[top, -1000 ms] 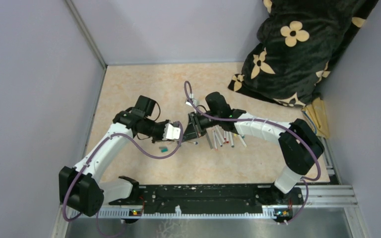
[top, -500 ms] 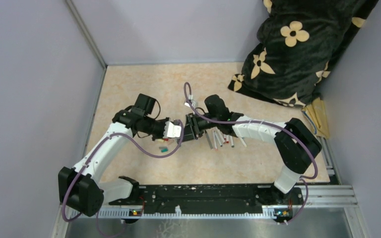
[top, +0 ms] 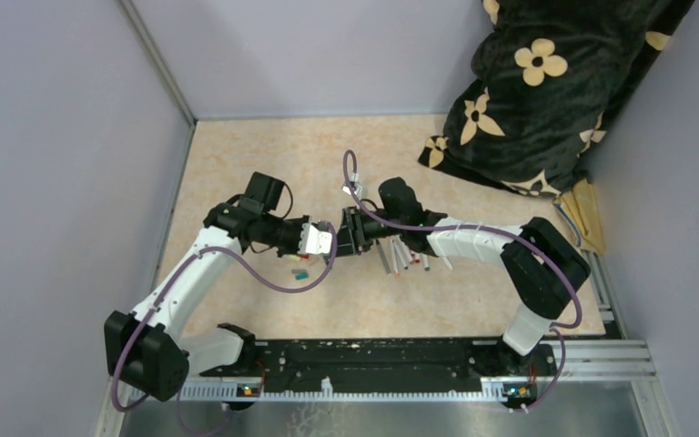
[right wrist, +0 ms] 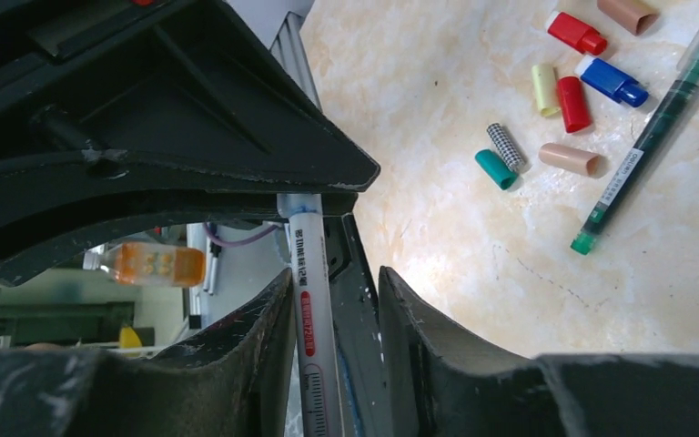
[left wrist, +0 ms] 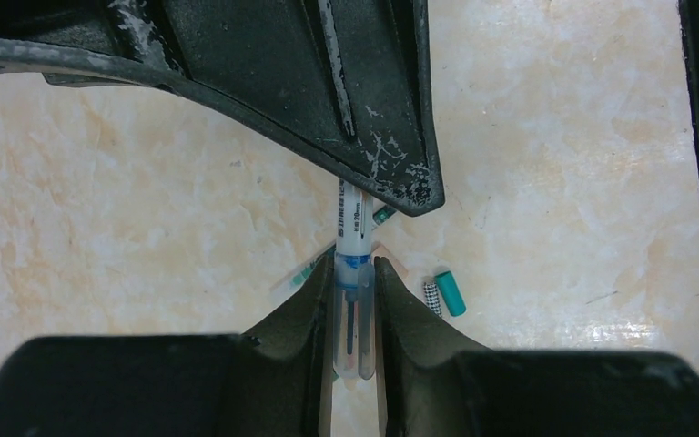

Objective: Open the pen caps

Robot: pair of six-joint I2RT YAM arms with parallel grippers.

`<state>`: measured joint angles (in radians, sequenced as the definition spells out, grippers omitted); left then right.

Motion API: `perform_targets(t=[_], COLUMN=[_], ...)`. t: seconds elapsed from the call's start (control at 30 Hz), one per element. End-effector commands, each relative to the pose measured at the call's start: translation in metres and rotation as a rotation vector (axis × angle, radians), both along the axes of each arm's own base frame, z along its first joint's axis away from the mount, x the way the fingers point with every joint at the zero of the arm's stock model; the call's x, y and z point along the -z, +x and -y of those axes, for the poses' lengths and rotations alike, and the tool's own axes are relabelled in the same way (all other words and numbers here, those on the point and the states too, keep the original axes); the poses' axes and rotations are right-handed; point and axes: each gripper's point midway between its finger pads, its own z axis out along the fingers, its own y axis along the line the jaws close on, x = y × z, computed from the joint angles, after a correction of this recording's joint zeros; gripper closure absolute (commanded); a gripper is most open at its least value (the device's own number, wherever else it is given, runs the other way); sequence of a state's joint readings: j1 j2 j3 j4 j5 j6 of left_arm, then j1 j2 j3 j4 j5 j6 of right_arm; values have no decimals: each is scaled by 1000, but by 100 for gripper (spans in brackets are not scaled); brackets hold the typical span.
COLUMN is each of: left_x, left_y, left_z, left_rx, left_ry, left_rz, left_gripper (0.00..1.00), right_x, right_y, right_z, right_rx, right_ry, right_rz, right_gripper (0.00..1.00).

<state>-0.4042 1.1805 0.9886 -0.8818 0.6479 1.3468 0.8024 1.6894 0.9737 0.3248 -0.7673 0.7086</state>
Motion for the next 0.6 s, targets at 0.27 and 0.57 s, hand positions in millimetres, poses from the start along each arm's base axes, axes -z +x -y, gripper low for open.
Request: perform_targets(t=[0.27,0.57], left_x=[-1,6], left_y=[-5,-6], left_z=[2,-1], left_rx=[32,42], left_ry=[-11,13], left_rz=[27,38], left_gripper=[98,97], right_x=[-19,-23], right_y=[10,12], right_z=[-8,-13], right_rx=[21,1], right_ry=[27,27], right_rz=[60,58], right_gripper=[71,81])
